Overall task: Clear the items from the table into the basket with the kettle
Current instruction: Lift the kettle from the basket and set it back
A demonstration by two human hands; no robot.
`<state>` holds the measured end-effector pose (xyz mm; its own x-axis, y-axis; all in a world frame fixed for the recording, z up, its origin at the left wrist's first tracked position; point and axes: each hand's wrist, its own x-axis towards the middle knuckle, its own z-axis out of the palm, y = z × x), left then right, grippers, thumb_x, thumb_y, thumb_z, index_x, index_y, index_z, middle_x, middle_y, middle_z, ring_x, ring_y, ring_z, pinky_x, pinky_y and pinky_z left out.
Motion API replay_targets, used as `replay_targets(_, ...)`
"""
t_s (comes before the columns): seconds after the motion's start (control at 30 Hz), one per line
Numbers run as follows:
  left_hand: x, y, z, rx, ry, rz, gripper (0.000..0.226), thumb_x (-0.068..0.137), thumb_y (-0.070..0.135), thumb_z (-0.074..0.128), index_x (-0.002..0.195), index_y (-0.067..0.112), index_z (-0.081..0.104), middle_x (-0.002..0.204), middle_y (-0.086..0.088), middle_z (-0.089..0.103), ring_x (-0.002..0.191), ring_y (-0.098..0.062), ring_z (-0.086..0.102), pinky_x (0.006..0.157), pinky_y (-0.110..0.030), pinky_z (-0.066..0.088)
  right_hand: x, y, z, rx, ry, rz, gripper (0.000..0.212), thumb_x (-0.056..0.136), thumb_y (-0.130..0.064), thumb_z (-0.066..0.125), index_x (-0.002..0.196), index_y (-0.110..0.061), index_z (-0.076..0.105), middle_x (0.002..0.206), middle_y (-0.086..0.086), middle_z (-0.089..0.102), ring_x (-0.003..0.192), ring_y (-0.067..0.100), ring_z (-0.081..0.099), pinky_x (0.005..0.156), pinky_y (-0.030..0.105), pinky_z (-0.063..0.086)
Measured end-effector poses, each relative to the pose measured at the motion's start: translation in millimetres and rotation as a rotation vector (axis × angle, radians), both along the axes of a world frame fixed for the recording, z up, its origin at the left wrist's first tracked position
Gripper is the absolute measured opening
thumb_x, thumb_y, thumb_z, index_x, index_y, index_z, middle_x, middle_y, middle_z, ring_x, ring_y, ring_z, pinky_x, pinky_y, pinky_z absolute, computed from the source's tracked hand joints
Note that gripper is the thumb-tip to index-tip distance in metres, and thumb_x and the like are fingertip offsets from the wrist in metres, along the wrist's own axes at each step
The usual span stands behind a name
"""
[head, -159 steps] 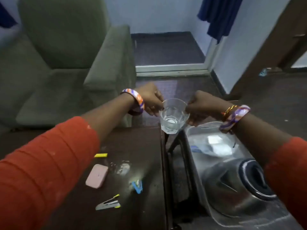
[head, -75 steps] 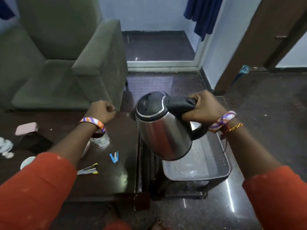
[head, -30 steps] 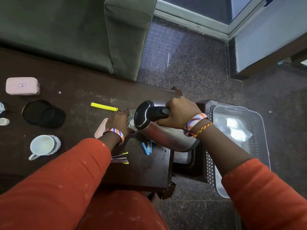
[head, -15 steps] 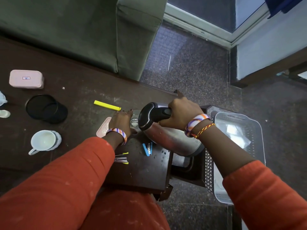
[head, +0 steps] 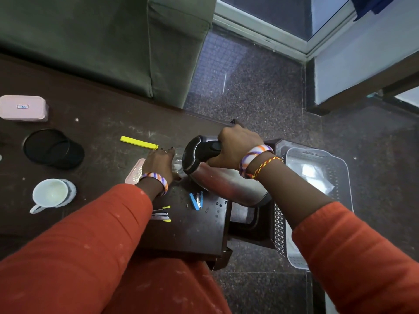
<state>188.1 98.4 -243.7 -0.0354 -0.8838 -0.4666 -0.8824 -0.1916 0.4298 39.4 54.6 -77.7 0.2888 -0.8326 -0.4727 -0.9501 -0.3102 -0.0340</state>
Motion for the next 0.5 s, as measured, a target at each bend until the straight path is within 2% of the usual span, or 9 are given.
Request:
replay_targets(0.23, -1, -1, 3, 0.017, -0.023, -0.005, 0.092, 0.064, 0.039, 0.08, 0.14, 0.013, 0.036, 0.127, -0.02, 0.058, 0.123, -0.038, 0.048, 0.099, -0.037, 0.041, 2, 0, 3, 0.007, 0.006, 0.013, 0.04, 0.069, -0.047, 0.068, 0.085, -0.011, 0.061, 0.076, 0.004, 0.047, 0.069, 0.025, 0.045, 0.062, 0.028, 0.036)
replay_targets(0.37, -2, 0, 5, 0.007, -0.024, -0.006, 0.09, 0.066, 0.038, 0.079, 0.14, 0.012, 0.036, 0.127, -0.021, 0.059, 0.124, -0.036, 0.047, 0.101, -0.037, 0.039, 5, 0, 8, 0.004, 0.009, 0.024, 0.035, 0.069, -0.045, 0.068, 0.071, -0.018, 0.046, 0.071, 0.004, 0.046, 0.065, 0.026, 0.045, 0.06, 0.028, 0.036)
replay_targets(0.5, -2, 0, 8, 0.008, -0.024, -0.009, 0.087, 0.067, 0.035, 0.078, 0.14, 0.011, 0.036, 0.127, -0.021, 0.058, 0.123, -0.037, 0.047, 0.103, -0.037, 0.038, 6, 1, 11, -0.011, 0.015, 0.028, 0.035, 0.069, -0.045, 0.069, 0.078, -0.013, 0.057, 0.072, 0.004, 0.048, 0.064, 0.026, 0.046, 0.059, 0.027, 0.035)
